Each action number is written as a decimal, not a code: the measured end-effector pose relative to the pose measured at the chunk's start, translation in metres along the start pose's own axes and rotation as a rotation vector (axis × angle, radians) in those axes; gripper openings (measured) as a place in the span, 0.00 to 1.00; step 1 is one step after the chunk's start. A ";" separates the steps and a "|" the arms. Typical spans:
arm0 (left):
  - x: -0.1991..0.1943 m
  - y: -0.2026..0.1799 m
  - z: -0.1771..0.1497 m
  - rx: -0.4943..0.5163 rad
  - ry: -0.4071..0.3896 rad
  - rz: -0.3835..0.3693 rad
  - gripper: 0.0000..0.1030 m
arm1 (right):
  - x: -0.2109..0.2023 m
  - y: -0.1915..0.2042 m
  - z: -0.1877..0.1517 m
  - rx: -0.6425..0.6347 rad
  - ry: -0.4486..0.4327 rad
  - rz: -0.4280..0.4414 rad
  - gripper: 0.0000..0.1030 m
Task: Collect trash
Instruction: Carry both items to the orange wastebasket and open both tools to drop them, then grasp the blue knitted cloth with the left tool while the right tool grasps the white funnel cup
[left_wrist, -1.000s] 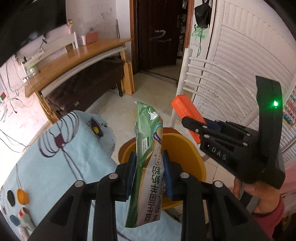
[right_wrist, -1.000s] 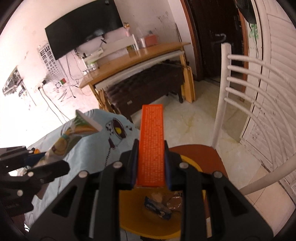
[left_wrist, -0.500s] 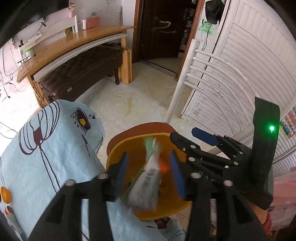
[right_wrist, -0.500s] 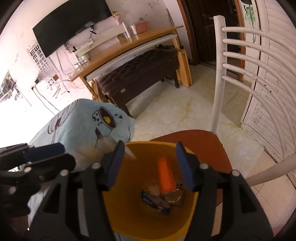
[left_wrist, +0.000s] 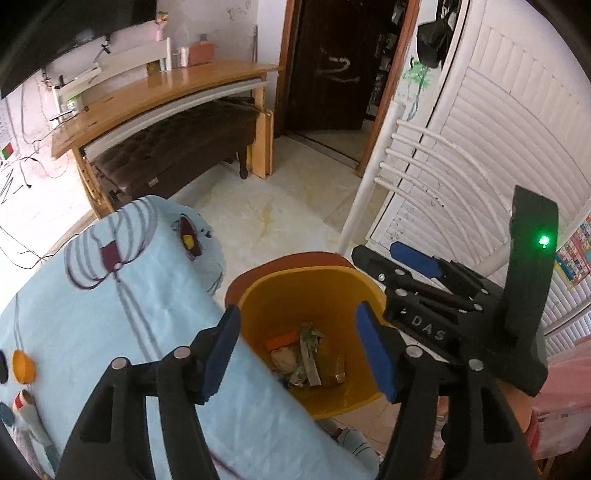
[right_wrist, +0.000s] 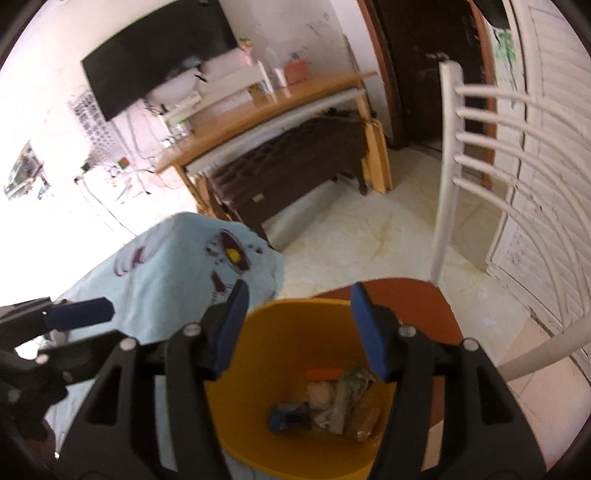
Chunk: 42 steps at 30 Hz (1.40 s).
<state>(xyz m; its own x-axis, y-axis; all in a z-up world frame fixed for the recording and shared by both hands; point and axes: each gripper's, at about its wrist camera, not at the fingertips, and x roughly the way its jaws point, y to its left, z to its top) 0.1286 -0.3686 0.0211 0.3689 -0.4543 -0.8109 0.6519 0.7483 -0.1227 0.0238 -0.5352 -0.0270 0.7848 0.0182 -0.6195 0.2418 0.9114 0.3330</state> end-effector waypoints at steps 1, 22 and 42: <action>-0.005 0.004 -0.002 -0.006 -0.008 0.000 0.60 | -0.003 0.007 0.001 -0.011 -0.008 0.013 0.54; -0.133 0.164 -0.068 -0.170 -0.130 0.226 0.69 | -0.017 0.140 -0.024 -0.252 -0.025 0.191 0.61; -0.161 0.340 -0.146 -0.445 -0.084 0.371 0.71 | 0.031 0.330 -0.064 -0.560 0.165 0.328 0.61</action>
<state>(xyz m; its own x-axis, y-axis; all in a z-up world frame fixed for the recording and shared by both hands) 0.1940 0.0291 0.0264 0.5824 -0.1462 -0.7997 0.1350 0.9874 -0.0822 0.0912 -0.2076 0.0177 0.6587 0.3524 -0.6647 -0.3618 0.9230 0.1308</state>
